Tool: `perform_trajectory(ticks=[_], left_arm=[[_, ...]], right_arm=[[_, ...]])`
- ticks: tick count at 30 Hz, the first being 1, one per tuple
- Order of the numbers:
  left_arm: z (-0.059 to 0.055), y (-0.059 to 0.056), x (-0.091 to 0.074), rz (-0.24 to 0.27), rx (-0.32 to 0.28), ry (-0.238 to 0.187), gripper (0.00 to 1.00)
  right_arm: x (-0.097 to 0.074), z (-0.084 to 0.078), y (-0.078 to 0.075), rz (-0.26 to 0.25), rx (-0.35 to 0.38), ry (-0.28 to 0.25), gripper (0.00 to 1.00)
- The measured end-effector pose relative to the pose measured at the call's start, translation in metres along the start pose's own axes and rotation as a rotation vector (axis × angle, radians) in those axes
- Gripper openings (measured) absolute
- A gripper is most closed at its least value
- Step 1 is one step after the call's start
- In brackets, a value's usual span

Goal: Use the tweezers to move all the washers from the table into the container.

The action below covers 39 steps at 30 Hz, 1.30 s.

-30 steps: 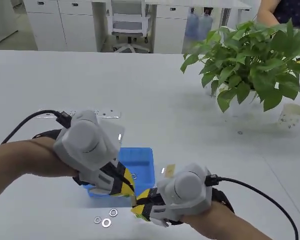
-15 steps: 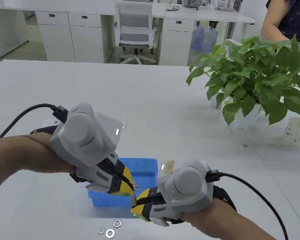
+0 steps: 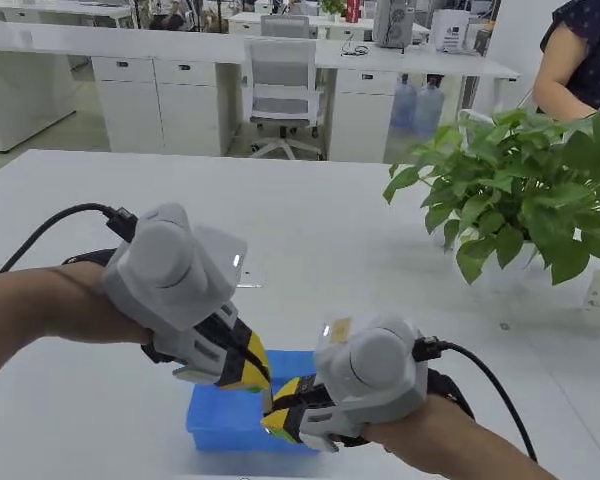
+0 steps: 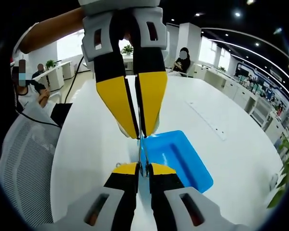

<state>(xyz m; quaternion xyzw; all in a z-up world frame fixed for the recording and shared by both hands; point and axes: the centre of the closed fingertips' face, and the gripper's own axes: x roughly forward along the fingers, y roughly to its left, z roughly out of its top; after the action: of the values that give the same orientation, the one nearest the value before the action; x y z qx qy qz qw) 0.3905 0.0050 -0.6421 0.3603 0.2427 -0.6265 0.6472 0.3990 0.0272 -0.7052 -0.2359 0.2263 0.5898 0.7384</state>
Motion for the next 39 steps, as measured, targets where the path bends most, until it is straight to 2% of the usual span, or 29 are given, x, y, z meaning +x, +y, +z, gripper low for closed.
perform_trajectory(ticks=[6,17,24,39], left_arm=[[-0.003,0.006,-0.003,0.011,0.003,0.006,0.06],[-0.010,0.021,0.001,0.016,0.006,0.012,0.06],[-0.014,0.028,0.008,0.016,0.006,0.014,0.06],[-0.033,0.042,0.030,0.005,0.004,0.034,0.06]], right_arm=[[0.005,0.005,-0.006,-0.001,-0.002,-0.015,0.09],[0.012,0.004,-0.019,-0.011,-0.004,-0.024,0.09],[0.017,-0.002,-0.029,-0.015,-0.006,-0.024,0.09],[0.038,-0.020,-0.047,-0.016,-0.001,-0.016,0.10]])
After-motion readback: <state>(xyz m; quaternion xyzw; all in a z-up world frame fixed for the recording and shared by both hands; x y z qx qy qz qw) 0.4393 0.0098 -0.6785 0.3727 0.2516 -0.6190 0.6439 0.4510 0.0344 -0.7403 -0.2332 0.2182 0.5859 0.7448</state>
